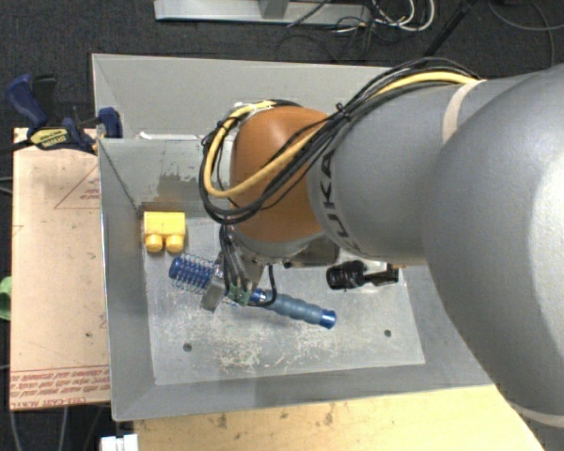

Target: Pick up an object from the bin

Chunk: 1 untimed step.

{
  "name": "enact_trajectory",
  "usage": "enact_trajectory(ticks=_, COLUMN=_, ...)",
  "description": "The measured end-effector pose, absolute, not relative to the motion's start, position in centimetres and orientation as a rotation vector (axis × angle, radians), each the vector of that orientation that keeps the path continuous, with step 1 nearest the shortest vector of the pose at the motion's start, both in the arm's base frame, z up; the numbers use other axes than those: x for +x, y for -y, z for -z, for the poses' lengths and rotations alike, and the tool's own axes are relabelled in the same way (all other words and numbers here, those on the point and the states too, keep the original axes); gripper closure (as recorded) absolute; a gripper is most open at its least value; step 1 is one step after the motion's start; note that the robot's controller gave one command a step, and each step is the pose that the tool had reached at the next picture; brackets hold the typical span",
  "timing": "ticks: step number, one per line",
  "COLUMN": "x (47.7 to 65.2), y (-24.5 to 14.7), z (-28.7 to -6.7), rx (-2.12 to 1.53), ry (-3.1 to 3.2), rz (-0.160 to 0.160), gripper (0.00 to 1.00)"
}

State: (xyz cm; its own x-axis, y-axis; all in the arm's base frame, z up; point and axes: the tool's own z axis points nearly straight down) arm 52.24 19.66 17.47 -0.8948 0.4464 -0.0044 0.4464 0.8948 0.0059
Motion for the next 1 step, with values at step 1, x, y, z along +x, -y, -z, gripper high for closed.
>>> enact_trajectory(ticks=1, x=52.37, y=-20.04, z=-22.65, rx=0.707, ry=-3.056, rz=-0.006, gripper=1.00)
